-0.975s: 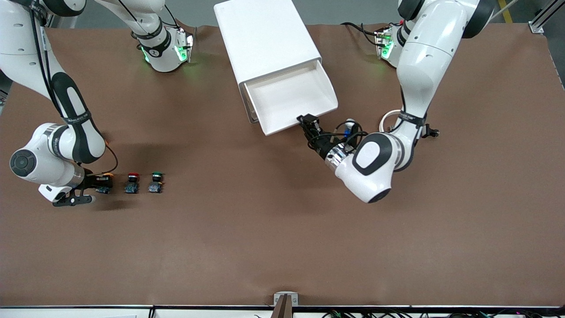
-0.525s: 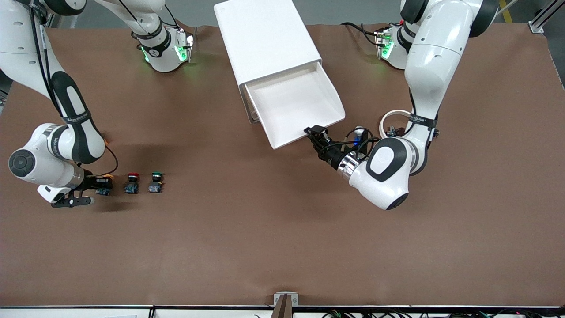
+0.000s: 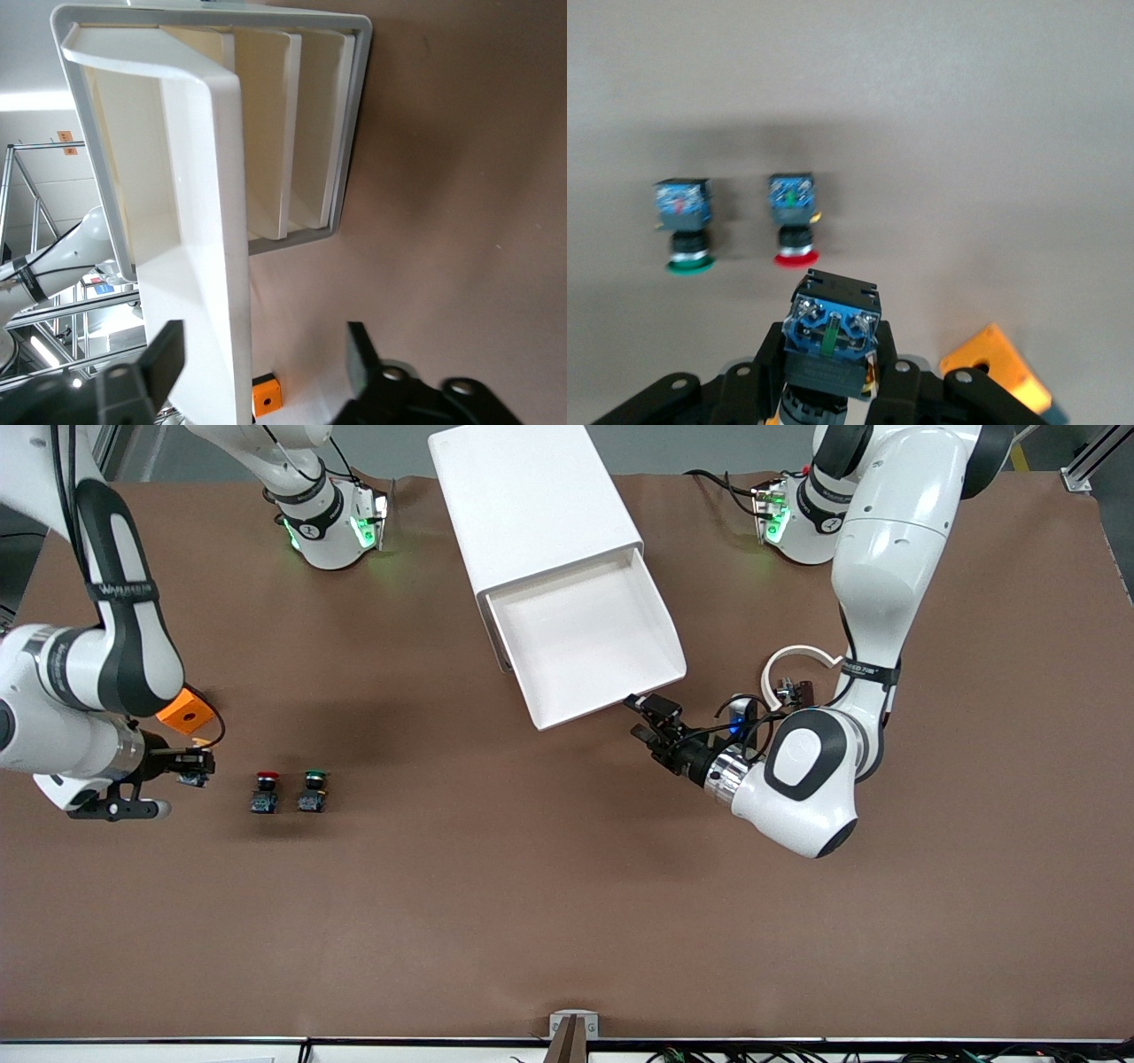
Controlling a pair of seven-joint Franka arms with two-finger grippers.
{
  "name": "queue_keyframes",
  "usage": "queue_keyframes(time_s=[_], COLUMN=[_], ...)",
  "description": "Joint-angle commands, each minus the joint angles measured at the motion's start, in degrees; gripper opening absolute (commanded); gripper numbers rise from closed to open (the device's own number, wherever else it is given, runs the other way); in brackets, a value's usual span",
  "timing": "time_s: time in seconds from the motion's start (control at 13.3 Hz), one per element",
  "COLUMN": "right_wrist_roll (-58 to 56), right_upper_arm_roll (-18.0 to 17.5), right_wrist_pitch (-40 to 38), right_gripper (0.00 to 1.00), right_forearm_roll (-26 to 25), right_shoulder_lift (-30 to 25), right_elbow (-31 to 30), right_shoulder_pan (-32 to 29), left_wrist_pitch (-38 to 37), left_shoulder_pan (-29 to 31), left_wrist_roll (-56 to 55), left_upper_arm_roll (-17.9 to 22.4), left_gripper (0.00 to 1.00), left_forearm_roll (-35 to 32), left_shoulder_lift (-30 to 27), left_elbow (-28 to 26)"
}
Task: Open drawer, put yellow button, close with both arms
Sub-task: 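Carry the yellow button over the open drawer with the right gripper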
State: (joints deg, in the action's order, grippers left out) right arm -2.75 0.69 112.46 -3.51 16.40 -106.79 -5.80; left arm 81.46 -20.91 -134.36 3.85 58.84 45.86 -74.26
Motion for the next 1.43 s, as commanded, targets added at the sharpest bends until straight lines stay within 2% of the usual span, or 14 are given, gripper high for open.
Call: queue_keyframes(time_s=[0.0, 0.22, 0.38, 0.53, 0.67, 0.82, 0.97, 1.12, 1.35], right_wrist_roll=[9.22, 18.98, 24.08, 33.55, 44.61, 58.85, 71.86, 83.82, 96.05], right_upper_arm_roll=[0.10, 0.19, 0.10, 0.10, 0.10, 0.10, 0.19, 0.19, 0.19], right_wrist_pitch=[-8.09, -19.79, -24.46, -29.03, -32.03, -31.60, -29.68, -23.72, -14.31], right_gripper=[0.14, 0.14, 0.14, 0.14, 0.15, 0.15, 0.15, 0.15, 0.15], right_forearm_roll=[0.43, 2.26, 4.29, 4.65, 6.30, 9.73, 12.37, 15.09, 15.28], right_shoulder_lift=[-6.46, -7.88, -7.88, -7.88, -7.79, -7.79, -7.27, -6.30, -2.88], right_elbow=[-0.44, 6.48, 10.27, 14.31, 16.61, 16.79, 17.67, 18.37, 18.64], right_shoulder_pan=[4.47, 10.09, 13.25, 18.43, 24.75, 31.34, 39.51, 44.80, 50.70], left_wrist_pitch=[-0.16, -0.16, -0.16, -0.07, -0.07, 0.11, 0.63, 0.98, 2.39], left_shoulder_pan=[1.22, 1.23, 1.31, 1.31, 1.23, 0.79, 0.79, 1.13, 0.70], left_wrist_roll=[1.99, 14.00, 26.19, 40.43, 49.07, 57.15, 64.46, 65.81, 66.60], left_upper_arm_roll=[2.03, 7.29, 11.08, 15.29, 19.34, 21.55, 22.08, 21.91, 22.87], left_gripper=[1.00, 1.00, 1.00, 1.00, 1.00, 1.00, 1.00, 1.00, 1.00], left_forearm_roll=[-0.74, -1.70, -1.80, -1.80, -2.06, -6.43, -13.36, -16.38, -18.49], left_shoulder_lift=[-0.33, -1.02, -1.47, -2.43, -2.44, -3.31, -4.54, -5.25, -7.00], left_elbow=[3.06, 3.51, 3.68, 3.95, 3.95, 3.95, 3.95, 3.95, 4.03])
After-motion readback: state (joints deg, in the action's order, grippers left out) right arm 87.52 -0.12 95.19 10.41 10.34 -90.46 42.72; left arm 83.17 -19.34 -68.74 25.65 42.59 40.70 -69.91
